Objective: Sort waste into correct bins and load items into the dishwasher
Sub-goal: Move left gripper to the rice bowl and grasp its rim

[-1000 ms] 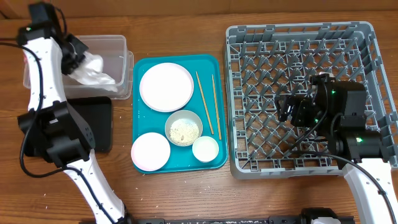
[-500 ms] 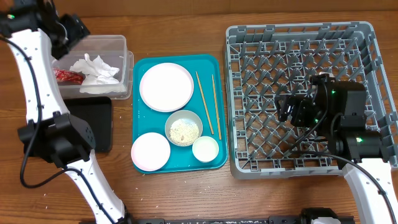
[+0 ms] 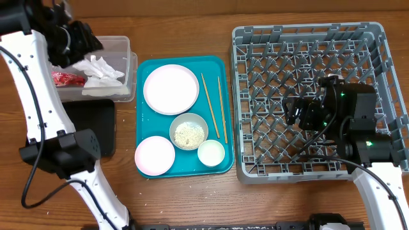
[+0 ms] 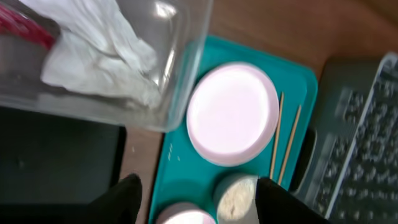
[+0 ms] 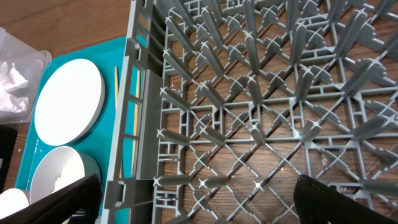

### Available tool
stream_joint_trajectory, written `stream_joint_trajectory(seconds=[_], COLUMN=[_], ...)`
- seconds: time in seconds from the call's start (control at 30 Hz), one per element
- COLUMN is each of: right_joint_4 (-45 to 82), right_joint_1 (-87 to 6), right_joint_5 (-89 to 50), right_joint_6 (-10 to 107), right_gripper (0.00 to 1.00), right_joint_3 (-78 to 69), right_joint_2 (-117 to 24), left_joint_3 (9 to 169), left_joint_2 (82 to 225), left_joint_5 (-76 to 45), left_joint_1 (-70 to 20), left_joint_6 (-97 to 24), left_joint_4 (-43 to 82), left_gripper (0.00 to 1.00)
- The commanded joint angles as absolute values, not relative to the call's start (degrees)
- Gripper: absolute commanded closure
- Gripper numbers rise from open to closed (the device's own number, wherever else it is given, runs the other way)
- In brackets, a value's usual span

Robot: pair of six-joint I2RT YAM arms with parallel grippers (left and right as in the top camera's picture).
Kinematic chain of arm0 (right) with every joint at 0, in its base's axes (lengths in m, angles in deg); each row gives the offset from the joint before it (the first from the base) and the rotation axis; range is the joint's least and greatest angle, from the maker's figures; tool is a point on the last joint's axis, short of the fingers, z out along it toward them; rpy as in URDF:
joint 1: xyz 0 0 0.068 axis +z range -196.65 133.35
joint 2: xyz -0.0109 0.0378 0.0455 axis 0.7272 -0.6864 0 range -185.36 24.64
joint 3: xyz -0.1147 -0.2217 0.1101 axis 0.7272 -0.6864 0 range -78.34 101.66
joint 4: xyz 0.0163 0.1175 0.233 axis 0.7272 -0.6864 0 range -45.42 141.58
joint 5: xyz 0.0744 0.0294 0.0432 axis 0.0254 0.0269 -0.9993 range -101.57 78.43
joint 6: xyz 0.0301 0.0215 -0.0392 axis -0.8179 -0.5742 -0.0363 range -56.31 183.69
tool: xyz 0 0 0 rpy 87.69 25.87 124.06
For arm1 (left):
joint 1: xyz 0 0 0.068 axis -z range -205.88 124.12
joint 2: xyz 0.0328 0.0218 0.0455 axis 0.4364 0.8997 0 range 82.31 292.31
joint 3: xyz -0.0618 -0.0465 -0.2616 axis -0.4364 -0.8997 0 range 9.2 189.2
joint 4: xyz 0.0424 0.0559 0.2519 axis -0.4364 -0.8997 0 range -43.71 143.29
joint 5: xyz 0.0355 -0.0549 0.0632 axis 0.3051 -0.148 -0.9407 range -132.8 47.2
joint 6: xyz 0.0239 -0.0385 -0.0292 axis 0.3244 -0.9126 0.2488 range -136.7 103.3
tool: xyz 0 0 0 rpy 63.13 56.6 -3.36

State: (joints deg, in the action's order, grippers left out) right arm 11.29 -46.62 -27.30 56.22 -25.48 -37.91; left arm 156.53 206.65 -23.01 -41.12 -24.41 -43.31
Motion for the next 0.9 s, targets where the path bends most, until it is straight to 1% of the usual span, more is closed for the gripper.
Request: stream_joint_trajectory(seconds=[0.0,0.13,0.27,0.43,0.57,0.63,0.7,0.77,0.87], right_joint_4=[11.4,11.7,12.3,12.2,12.2,12.1,12.0,11.8,11.3], right_joint_1=[-46.7,-46.7,-46.7,-46.7,-46.7,-46.7,-46.7,-46.7,-46.7], right_joint_5=[-27.8,-27.8,-27.8,-27.8,-27.8,-27.8,-27.8,-27.8,-27.8], right_joint_6=[56.2,56.2,56.2,56.2,56.3,56.3,56.3,56.2,56.2], right_gripper=[0.00,0.00,0.00,0.00,0.00,0.00,0.00,0.00,0.00], right_joint_3=[-23.9,-23.9,-23.9,-23.9,-23.9,-23.9,-23.9,-23.9,-23.9], right_joint_2=[-37.9,-37.9,-37.9,-37.9,-37.9,-37.9,-37.9,-37.9,-37.9], left_joint_3=[146.4,135.8,127.3,115.2,108.6,106.5,105.4,104.8,104.8], left_joint_2=[198.3,193.6,192.9,192.9,193.0,193.7,194.8,196.7,199.5], left_joint_5=[-23.1,-26.9,-32.3,-32.3,-32.2,-32.3,-32.9,-35.7,-36.2], left_joint_1=[-36.0,-28.9,-20.8,-11.4,-4.4,-0.8,2.0,4.7,7.0], left_joint_6=[-21.0,-21.0,-21.2,-18.3,-18.2,-20.9,-24.3,-30.5,-34.7], left_joint_4=[-43.5,-43.5,-42.6,-32.8,-24.3,-19.8,-17.1,-16.4,-17.1], left_gripper=[0.39,0.37,0.36,0.35,0.34,0.31,0.30,0.30,0.31])
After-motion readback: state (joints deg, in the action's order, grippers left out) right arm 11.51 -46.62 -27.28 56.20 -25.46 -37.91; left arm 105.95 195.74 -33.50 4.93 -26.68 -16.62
